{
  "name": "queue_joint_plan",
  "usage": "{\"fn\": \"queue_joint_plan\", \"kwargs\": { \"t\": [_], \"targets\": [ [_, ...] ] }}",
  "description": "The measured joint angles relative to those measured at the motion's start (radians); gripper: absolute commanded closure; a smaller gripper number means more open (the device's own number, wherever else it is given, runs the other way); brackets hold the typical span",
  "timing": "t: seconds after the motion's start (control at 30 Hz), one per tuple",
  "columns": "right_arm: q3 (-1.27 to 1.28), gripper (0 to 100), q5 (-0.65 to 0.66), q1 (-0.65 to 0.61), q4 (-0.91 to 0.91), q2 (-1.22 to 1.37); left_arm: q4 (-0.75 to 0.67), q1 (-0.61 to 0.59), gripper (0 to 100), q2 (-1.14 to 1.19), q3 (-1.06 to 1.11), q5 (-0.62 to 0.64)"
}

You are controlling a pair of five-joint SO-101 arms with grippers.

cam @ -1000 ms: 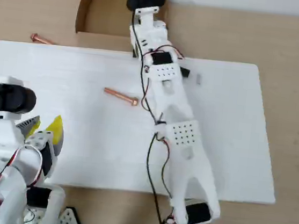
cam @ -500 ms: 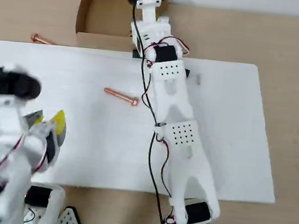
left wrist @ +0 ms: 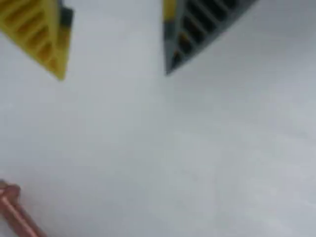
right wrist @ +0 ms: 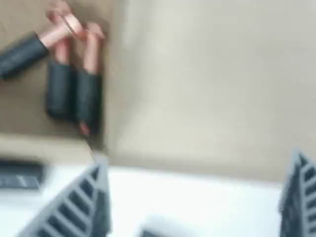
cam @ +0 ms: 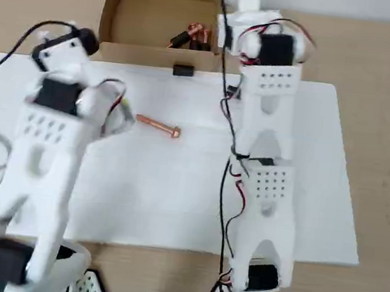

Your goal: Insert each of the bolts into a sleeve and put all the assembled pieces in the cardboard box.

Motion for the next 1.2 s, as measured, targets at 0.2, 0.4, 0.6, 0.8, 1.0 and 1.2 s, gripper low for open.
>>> {"fn": "queue_joint_plan", "kwargs": {
  "t": [0.2,0.4,0.6,0.8,1.0,1.2],
  "targets": [
    [-0.008,72.1,0.000,0.078,0.153,-0.121,0.029,0.049,86,0.241,-0.126,0.107],
    [-0.011,72.2,0.025,0.193,0.163,-0.224,0.029,0.064,85,0.413,-0.233,0.086],
    [-0.011,72.3,0.147,0.235,0.163,-0.305,0.035,0.101,85,0.566,-0.365,-0.404],
    [-0.011,72.3,0.180,0.267,0.163,-0.394,0.035,0.061,86,0.632,-0.388,-0.942],
    [-0.011,72.3,0.180,0.315,0.163,-0.420,0.035,0.035,86,0.637,-0.431,-1.441],
    [-0.011,72.3,0.180,0.367,0.163,-0.420,0.035,0.040,86,0.635,-0.523,-1.772]
  ]
}}
